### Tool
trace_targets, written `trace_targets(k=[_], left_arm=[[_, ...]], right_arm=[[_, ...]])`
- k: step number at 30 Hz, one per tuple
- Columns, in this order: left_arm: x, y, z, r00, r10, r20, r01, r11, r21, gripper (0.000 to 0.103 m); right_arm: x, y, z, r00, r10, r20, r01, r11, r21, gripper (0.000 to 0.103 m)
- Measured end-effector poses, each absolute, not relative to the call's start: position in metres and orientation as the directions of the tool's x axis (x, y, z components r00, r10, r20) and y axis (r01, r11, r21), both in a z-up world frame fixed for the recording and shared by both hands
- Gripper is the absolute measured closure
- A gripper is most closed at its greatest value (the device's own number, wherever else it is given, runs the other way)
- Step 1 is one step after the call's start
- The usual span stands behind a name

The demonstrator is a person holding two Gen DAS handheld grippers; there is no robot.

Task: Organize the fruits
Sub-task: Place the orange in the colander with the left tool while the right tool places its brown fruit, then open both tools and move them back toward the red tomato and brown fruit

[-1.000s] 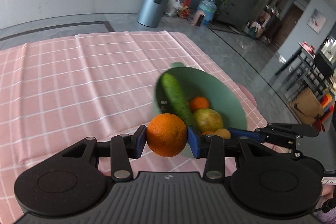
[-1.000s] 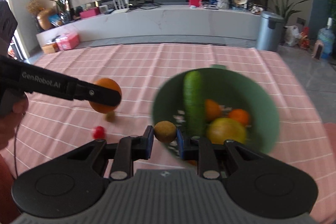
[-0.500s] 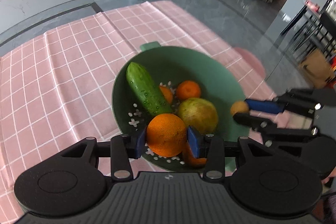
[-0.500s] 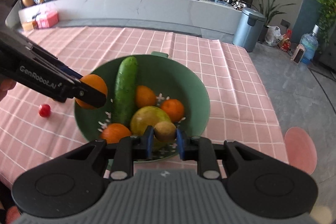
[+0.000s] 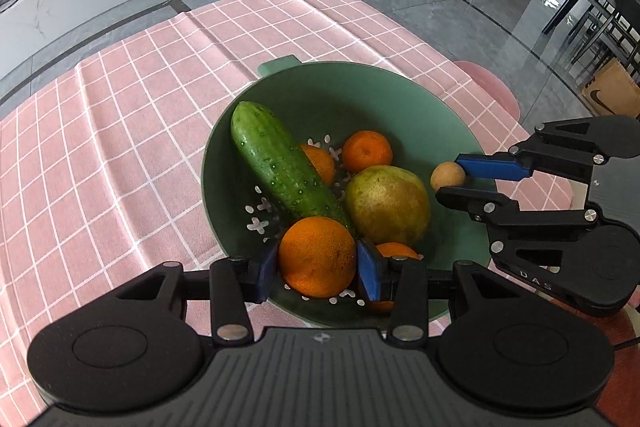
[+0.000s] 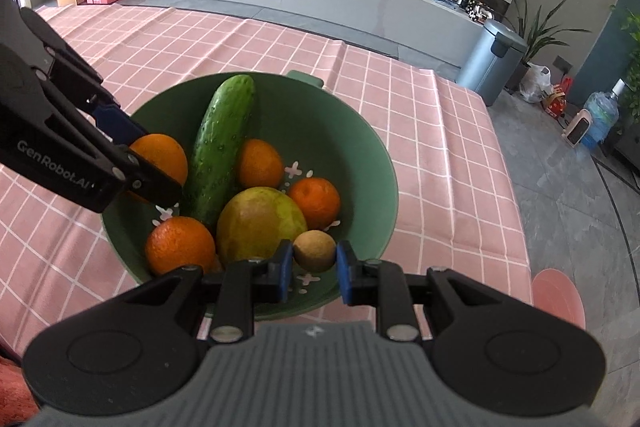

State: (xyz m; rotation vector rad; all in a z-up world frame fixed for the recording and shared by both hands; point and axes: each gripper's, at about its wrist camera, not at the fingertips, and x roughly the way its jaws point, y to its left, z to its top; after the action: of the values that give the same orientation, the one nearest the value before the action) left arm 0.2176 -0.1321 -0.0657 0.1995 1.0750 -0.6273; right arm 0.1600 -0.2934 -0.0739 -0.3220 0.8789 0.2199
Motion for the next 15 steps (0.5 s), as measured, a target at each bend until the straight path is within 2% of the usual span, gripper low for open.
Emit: trace_targets(k=[6,15], left_arm=[[0.217,-0.129,-0.063,0.342,-0.407,-0.847,0.569,0.807,-0.158,0.041],[0.203,-0.103,-0.036,0.395,-0.449,-0.801,0.554,0.812,-0.182,0.041]], right_arm=[[0.16,-0.293,-0.072,0.623,0.053,-0.781,-0.315,0.93,-0.189,0.083],[0.147,-0.288,-0.062,0.641,0.08,-0.764,-0.298,0.943,-0.151,0.082]])
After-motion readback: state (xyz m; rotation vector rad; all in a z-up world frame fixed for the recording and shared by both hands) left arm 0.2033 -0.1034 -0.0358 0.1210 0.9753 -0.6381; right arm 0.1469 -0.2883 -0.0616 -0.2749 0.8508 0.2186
